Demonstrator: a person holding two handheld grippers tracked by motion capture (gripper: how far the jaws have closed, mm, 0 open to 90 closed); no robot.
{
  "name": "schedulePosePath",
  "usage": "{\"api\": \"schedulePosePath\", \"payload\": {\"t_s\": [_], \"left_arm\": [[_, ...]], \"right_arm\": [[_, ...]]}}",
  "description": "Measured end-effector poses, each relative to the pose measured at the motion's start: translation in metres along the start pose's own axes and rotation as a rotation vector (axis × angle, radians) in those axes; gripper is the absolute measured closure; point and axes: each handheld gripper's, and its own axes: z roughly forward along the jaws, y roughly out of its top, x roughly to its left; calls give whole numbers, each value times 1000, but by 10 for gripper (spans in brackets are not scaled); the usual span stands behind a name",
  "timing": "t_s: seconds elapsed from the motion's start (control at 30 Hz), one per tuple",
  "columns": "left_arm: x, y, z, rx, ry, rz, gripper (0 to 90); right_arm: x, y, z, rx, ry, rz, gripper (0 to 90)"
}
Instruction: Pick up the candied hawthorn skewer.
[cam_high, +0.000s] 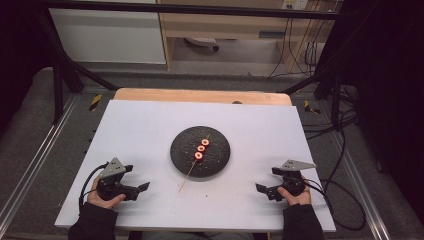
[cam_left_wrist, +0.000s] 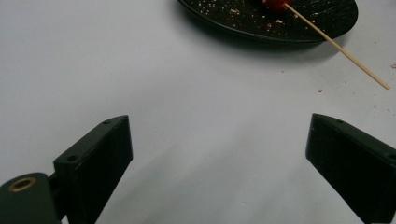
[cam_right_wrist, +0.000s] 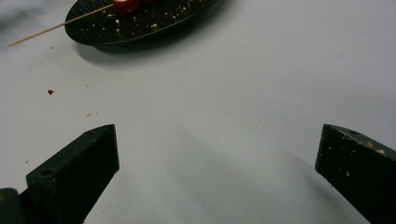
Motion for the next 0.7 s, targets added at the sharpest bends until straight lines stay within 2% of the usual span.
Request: {"api": "schedulePosePath", "payload": {"t_s": [0.23,0.7], "left_arm": [[-3,1,1,2,-3,8,70],[-15,8,6,5,-17,17,71]], "right_arm": [[1,0,1,2,0,5,6],[3,1,3,8,-4,-14,5]]}}
